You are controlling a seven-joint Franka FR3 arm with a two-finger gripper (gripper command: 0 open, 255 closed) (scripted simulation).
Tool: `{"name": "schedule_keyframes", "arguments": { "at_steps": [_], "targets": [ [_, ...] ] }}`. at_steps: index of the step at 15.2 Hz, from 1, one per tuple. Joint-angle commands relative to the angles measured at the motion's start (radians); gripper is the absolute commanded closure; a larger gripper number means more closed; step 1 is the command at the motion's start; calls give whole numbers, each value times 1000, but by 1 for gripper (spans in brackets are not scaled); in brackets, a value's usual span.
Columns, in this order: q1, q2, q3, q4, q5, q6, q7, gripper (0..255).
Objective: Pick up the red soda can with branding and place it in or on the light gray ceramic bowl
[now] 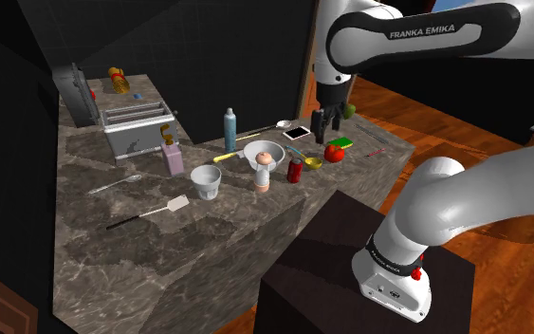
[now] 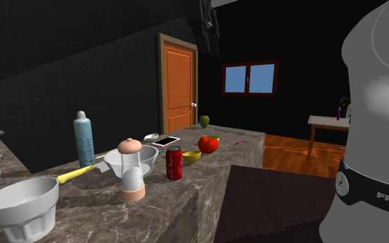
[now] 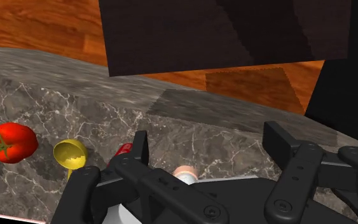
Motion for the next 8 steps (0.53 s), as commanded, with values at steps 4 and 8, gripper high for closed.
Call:
{"name": "schedule_keyframes", "arguments": {
  "at_steps": [4, 8],
  "targets": [
    [-25, 100, -77, -67, -42, 210, -55, 0],
    [-41, 221, -142, -83, -65, 378, -105, 0]
  ]
}}
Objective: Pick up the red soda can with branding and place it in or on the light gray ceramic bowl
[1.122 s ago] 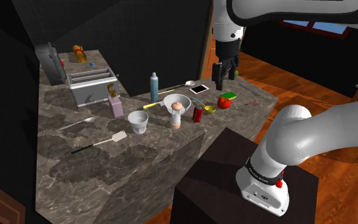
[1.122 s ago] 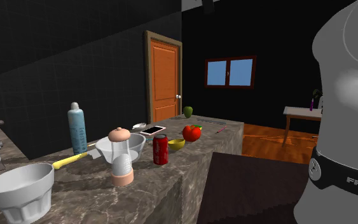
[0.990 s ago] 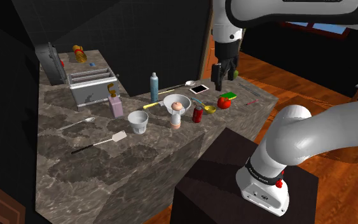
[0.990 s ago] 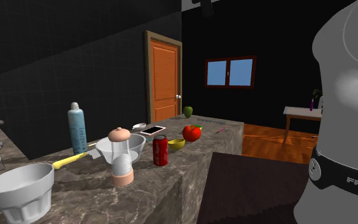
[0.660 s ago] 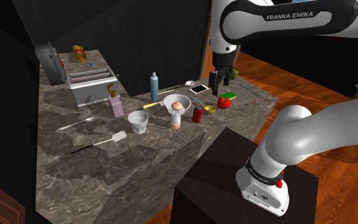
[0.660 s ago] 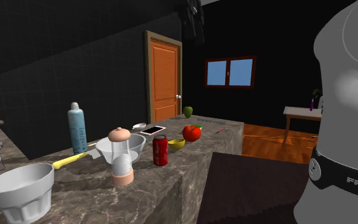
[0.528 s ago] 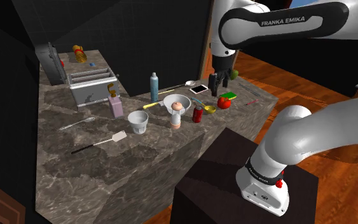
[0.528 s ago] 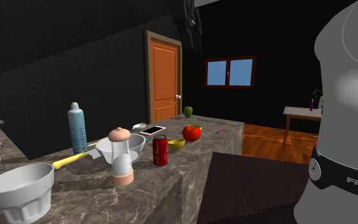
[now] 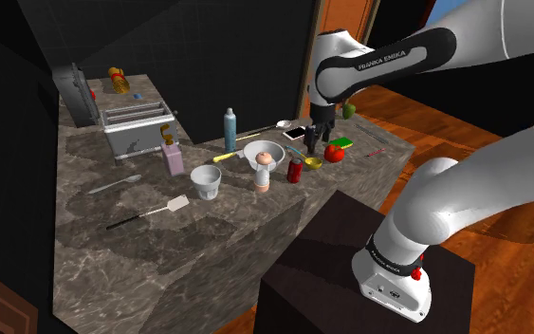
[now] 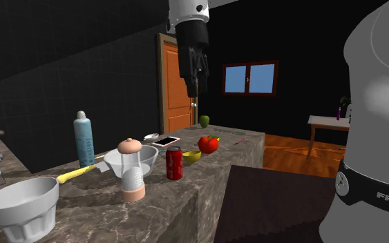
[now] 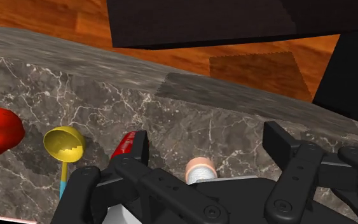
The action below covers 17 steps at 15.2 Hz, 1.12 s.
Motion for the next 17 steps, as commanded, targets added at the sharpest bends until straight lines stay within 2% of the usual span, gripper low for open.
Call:
{"name": "schedule_keyframes", "arguments": {
  "at_steps": [1, 5, 9, 14, 17],
  "targets": [
    [-7, 71, -35, 6, -8, 85, -31, 0],
    [-10, 224, -98, 24, 4, 249, -95, 0],
    [-1, 394, -154, 68, 64, 399, -186, 0],
    [-5, 622, -182, 160, 235, 549, -358, 0],
    [-43, 756, -152, 235, 364, 610, -476, 0]
  ]
}}
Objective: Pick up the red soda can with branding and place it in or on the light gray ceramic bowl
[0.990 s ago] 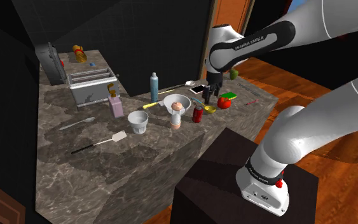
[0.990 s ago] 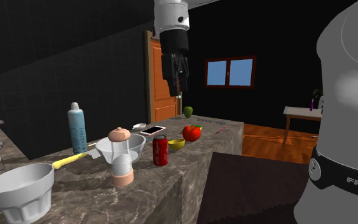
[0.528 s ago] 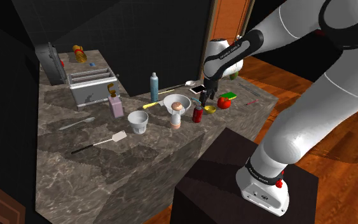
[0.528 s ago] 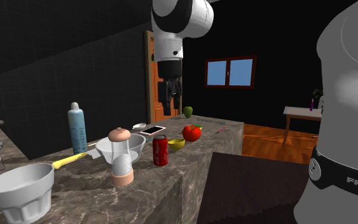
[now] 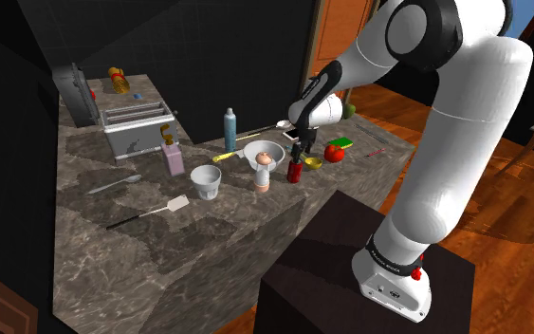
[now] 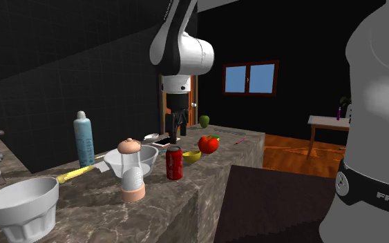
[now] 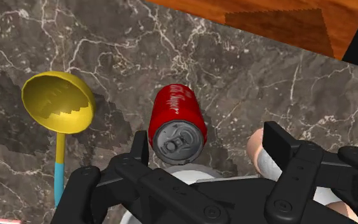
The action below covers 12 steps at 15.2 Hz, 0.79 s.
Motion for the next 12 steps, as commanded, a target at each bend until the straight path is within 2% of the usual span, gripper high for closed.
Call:
{"name": "schedule_keyframes", "arguments": {
  "at_steps": [1, 3, 12],
  "targets": [
    [-30, 87, 28, 49, 84, 41, -74, 0],
    [-67, 153, 59, 97, 139, 62, -126, 0],
    [-110, 257, 115, 120, 204, 140, -174, 0]
  ]
}}
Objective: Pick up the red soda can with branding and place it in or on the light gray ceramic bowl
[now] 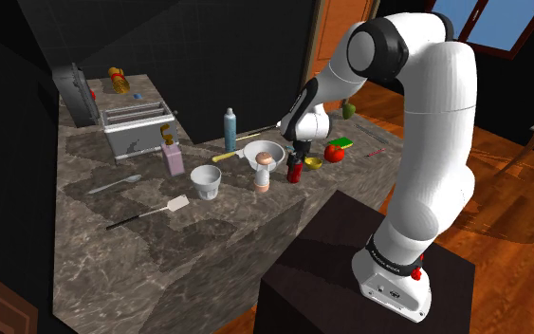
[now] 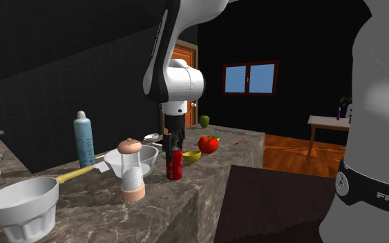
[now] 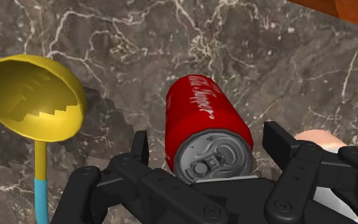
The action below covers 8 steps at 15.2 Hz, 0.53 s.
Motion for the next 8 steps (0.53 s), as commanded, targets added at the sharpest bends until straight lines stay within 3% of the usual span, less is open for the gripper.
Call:
{"name": "schedule_keyframes", "arguments": {
  "at_steps": [1, 6, 7, 8],
  "targets": [
    [-3, 5, 3, 1, 3, 5, -3, 0],
    [-3, 5, 3, 1, 3, 4, -3, 0],
    [-3, 5, 3, 1, 3, 4, -3, 255],
    [-3, 5, 3, 1, 3, 4, -3, 255]
  ]
}}
